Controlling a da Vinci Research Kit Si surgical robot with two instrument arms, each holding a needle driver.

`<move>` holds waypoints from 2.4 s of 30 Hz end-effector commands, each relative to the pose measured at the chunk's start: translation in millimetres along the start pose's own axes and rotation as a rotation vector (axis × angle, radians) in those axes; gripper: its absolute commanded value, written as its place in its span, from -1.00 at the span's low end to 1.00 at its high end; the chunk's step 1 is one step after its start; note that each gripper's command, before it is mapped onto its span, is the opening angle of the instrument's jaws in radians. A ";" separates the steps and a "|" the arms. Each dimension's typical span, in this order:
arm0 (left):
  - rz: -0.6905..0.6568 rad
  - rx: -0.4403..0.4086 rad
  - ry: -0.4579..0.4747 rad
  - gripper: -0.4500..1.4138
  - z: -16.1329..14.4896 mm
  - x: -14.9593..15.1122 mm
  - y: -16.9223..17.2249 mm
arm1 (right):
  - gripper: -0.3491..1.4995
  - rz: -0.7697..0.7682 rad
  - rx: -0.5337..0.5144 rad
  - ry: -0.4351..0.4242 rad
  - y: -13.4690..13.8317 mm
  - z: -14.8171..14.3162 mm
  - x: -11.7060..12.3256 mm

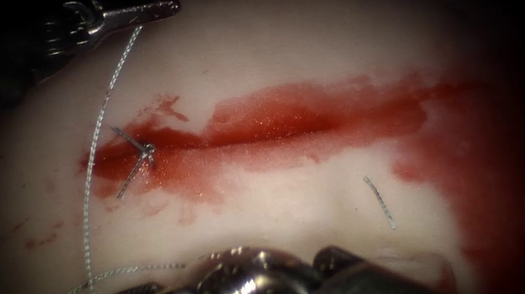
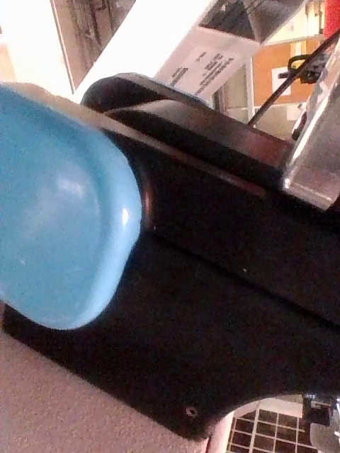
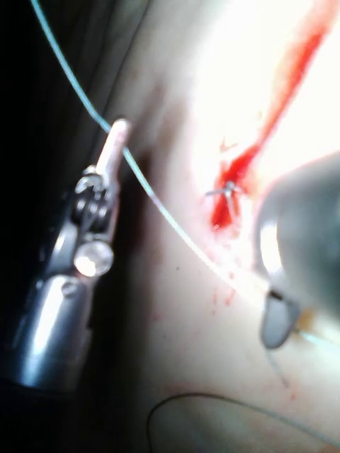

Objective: Wound Closure

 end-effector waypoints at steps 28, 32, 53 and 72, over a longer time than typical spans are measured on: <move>-0.029 -0.181 0.054 1.00 -4.4 -1.2 -2.1 | -1.00 -0.271 -0.192 0.626 5.4 -15.5 18.6; -0.014 -0.230 0.184 1.00 -8.1 3.2 -4.2 | -1.00 -0.324 -0.237 0.767 6.0 -21.2 22.2; -0.475 0.036 0.454 0.37 0.5 15.4 -7.4 | -1.00 -0.545 -0.209 1.063 1.6 -26.8 29.1; -0.256 0.020 0.292 -1.00 -0.4 8.2 -5.9 | -0.80 -0.553 -0.235 1.066 1.4 -25.7 28.1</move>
